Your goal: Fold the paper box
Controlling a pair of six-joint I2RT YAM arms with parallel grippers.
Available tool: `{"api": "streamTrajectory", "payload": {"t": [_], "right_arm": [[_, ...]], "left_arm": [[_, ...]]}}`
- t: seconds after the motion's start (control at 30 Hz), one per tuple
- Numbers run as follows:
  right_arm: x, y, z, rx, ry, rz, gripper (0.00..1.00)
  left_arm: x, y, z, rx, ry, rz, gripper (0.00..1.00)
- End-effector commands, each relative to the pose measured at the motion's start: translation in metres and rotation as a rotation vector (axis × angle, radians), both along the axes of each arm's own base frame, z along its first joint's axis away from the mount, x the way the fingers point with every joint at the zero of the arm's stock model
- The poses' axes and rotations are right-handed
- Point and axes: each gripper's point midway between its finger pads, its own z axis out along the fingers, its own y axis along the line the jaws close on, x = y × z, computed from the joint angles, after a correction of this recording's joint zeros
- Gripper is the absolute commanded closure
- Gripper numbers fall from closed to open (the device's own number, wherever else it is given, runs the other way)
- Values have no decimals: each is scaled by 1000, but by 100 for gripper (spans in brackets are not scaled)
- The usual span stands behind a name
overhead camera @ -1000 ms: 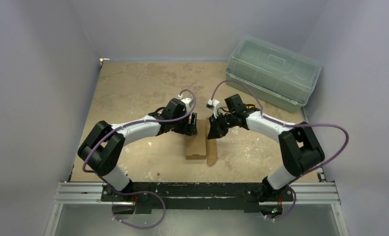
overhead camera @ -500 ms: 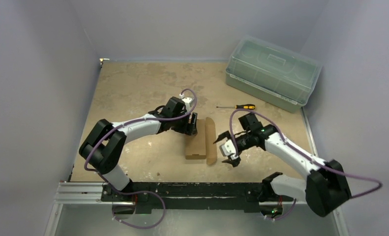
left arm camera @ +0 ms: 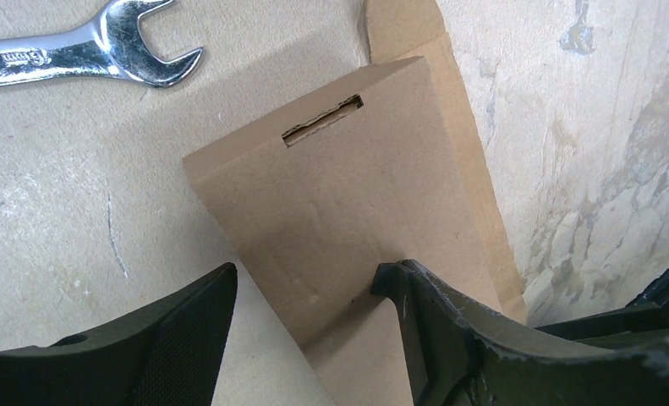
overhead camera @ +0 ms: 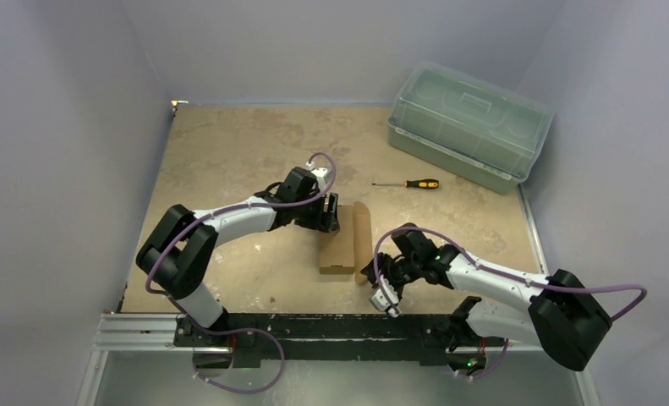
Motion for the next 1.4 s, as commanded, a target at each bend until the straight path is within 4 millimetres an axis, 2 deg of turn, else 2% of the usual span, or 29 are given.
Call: {"api": "streamTrajectory", "payload": {"t": [0.0,0.1,0.13,0.37,0.67,0.97,1.13,1.37], "right_arm": [[19,13,3,31,-113,-42,46],[18,13,-1,20,-134,-36,48],[17,12,-5,7,-146,-28,52],[19,8,-12,-27,-171,-43,63],[25,12,-1,-8,-109,-140,84],[28,18,9,-10,-21,-214,99],[34,20,13,-23,22,-279,100],[27,12,7,-124,65,-237,100]], "left_arm": [[-17,22,-34,95,80,24,34],[-18,22,-34,91,83,23,34],[-18,22,-34,88,82,24,34],[-20,22,-33,84,82,25,34],[-20,22,-33,78,82,27,34],[-21,19,-30,40,87,50,34],[-22,19,-29,21,92,67,34],[-22,19,-28,-8,94,87,34]]}}
